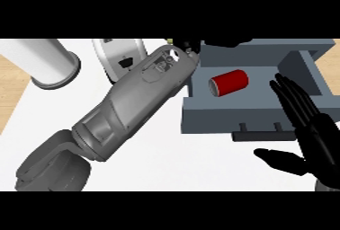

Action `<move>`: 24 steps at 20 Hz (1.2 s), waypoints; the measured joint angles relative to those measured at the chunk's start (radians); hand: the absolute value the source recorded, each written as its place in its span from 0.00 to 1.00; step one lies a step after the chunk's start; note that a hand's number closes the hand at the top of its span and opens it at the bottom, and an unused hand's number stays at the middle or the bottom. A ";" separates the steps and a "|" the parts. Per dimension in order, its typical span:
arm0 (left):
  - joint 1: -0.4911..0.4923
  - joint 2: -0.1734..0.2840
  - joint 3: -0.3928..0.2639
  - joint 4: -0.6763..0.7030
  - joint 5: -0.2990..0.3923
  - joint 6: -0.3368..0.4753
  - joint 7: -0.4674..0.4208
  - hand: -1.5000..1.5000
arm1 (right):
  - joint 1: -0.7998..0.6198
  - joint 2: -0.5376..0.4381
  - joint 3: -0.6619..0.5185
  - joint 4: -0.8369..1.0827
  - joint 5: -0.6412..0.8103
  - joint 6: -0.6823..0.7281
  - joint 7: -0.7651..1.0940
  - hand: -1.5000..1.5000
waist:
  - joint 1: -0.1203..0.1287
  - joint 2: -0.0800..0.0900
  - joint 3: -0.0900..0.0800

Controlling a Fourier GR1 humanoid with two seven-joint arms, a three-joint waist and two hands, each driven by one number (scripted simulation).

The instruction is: Pick up the can, place it into the drawer and close the drawer

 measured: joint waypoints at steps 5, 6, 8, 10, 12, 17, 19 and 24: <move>0.009 0.033 0.001 -0.049 -0.027 0.006 0.051 0.00 | -0.034 0.021 0.039 0.175 0.136 -0.100 -0.021 0.00 | 0.020 -0.005 0.000; 0.012 0.050 0.006 -0.057 -0.032 -0.004 0.059 0.00 | -0.040 0.037 0.044 0.210 0.153 -0.133 -0.028 0.00 | 0.021 -0.005 0.000; 0.038 0.072 0.005 -0.092 -0.045 -0.005 0.078 0.00 | -0.060 0.055 0.036 0.281 0.172 -0.185 -0.044 0.00 | 0.026 -0.007 0.000; 0.050 0.104 -0.005 -0.131 -0.063 -0.008 0.118 0.00 | -0.090 0.067 0.022 0.351 0.182 -0.223 -0.055 0.00 | 0.031 -0.008 0.000; 0.076 0.136 -0.013 -0.183 -0.077 -0.010 0.145 0.00 | -0.128 0.073 0.005 0.421 0.197 -0.265 -0.069 0.00 | 0.037 -0.013 -0.004; 0.122 0.214 -0.021 -0.297 -0.103 -0.015 0.213 0.00 | -0.225 0.078 -0.033 0.585 0.235 -0.358 -0.106 0.00 | 0.047 -0.022 -0.015; 0.145 0.240 -0.024 -0.338 -0.111 -0.017 0.232 0.00 | -0.269 0.078 -0.047 0.653 0.259 -0.391 -0.108 0.00 | 0.051 -0.024 -0.018; 0.180 0.310 -0.034 -0.444 -0.128 -0.021 0.308 0.00 | -0.358 0.074 -0.080 0.801 0.305 -0.475 -0.124 0.00 | 0.062 -0.028 -0.022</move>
